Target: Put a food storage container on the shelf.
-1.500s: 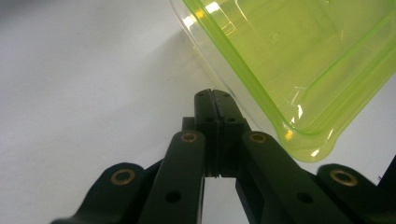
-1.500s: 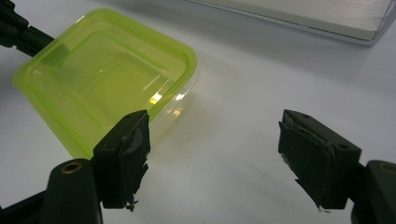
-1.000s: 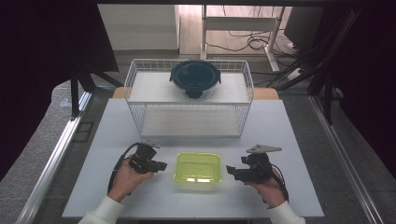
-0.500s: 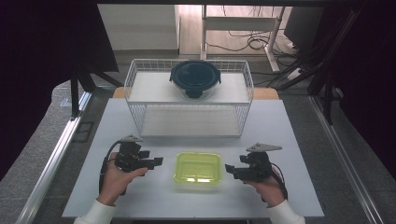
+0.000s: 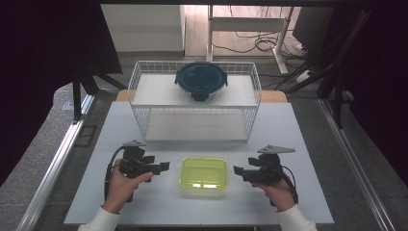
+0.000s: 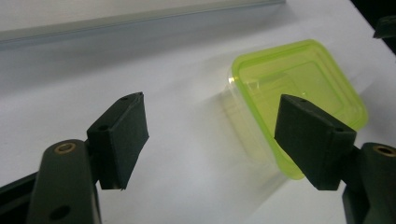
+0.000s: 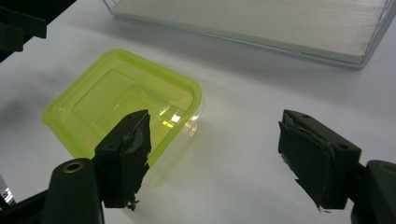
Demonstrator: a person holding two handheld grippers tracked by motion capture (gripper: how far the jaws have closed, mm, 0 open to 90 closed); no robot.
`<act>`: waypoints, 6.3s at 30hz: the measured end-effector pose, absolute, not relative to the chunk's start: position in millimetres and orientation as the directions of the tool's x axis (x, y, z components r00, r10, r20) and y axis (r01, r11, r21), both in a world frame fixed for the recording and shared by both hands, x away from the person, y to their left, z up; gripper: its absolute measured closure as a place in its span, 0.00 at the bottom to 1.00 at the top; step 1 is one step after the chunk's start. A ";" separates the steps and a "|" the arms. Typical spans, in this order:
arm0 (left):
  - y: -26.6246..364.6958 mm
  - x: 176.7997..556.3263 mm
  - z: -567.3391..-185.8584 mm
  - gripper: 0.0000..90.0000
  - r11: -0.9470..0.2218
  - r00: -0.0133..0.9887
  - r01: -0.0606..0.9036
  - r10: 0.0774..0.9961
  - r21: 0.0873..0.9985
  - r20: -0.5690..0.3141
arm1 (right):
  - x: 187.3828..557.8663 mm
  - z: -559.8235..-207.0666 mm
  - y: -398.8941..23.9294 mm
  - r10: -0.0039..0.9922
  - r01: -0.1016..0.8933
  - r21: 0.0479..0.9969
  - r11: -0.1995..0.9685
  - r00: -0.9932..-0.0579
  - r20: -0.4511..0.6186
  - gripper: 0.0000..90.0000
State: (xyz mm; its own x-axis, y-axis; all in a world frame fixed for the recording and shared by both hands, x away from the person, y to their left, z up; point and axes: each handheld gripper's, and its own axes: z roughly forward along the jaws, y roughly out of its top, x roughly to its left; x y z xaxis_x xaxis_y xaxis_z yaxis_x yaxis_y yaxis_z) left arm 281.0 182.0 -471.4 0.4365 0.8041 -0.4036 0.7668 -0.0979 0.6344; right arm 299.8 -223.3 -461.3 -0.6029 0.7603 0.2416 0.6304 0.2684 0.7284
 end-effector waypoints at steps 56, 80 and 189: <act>138.9 308.4 -524.7 0.52 -0.068 0.389 0.896 0.595 0.438 -0.703 | 317.2 -506.7 -197.8 0.653 0.850 0.504 0.151 -0.469 0.595 0.67; 140.6 291.3 -495.9 0.87 -0.007 0.407 0.860 0.613 0.511 -0.677 | 308.4 -483.1 -203.9 0.655 0.820 0.560 0.119 -0.489 0.576 0.87; 179.8 456.3 -254.4 0.86 0.068 0.505 0.731 0.614 0.679 -0.606 | 473.2 -245.5 -169.1 0.615 0.666 0.744 0.056 -0.610 0.500 0.86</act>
